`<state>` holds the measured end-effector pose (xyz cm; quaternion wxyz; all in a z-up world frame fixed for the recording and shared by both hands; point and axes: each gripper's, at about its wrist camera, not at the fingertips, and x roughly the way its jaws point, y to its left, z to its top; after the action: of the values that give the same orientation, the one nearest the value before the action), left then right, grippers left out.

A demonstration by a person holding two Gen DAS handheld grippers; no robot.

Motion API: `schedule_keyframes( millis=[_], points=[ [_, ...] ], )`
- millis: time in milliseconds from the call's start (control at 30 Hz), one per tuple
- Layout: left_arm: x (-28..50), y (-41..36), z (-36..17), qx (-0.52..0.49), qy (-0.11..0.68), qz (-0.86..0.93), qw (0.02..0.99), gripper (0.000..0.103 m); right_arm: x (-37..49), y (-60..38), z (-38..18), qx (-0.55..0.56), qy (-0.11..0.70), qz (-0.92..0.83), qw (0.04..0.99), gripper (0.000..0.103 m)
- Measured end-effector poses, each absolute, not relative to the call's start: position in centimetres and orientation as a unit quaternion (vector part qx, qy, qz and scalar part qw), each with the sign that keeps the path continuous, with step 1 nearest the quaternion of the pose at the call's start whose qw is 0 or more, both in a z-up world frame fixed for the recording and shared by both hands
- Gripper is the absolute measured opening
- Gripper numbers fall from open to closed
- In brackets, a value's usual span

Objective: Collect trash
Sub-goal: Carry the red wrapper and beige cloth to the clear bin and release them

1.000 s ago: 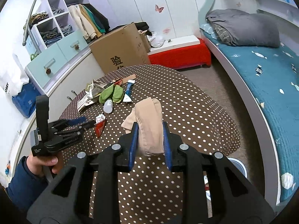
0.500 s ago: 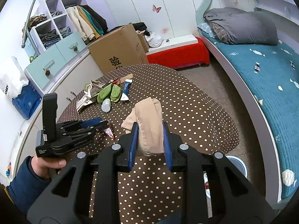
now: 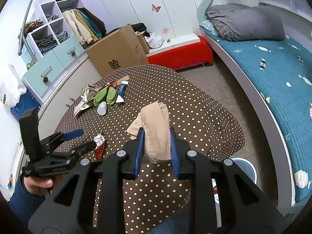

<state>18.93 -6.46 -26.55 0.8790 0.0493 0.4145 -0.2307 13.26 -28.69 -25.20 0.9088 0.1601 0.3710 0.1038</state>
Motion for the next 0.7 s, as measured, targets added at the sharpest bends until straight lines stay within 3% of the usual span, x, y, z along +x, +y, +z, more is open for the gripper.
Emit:
schedule_keyframes(
  millis=[67, 100, 133, 233, 333, 700],
  points=[
    [19.0, -7.2, -27.3, 0.052, 0.425, -0.236, 0.872, 0.079, 13.4, -28.7, -25.3, 0.162, 0.371, 0.105, 0.908, 0.025],
    [19.0, -7.5, -27.6, 0.052, 0.433, -0.241, 0.867, 0.058, 13.4, -28.6, -25.3, 0.163, 0.371, 0.105, 0.908, 0.025],
    [19.0, -7.9, -28.0, 0.053, 0.44, -0.243, 0.863, 0.044, 13.3, -28.6, -25.2, 0.162, 0.37, 0.107, 0.909, 0.025],
    [18.5, -8.7, -27.9, 0.059, 0.434, -0.259, 0.861, 0.029, 13.1, -28.7, -25.1, 0.161, 0.37, 0.106, 0.909, 0.025],
    [18.2, -9.4, -27.8, 0.058, 0.431, -0.269, 0.859, 0.022, 12.9, -29.0, -25.2, 0.164, 0.37, 0.102, 0.909, 0.025],
    [17.4, -13.8, -23.5, 0.045, 0.388, -0.313, 0.866, 0.022, 11.6, -34.6, -25.0, 0.198, 0.349, 0.048, 0.915, 0.025]
  ],
)
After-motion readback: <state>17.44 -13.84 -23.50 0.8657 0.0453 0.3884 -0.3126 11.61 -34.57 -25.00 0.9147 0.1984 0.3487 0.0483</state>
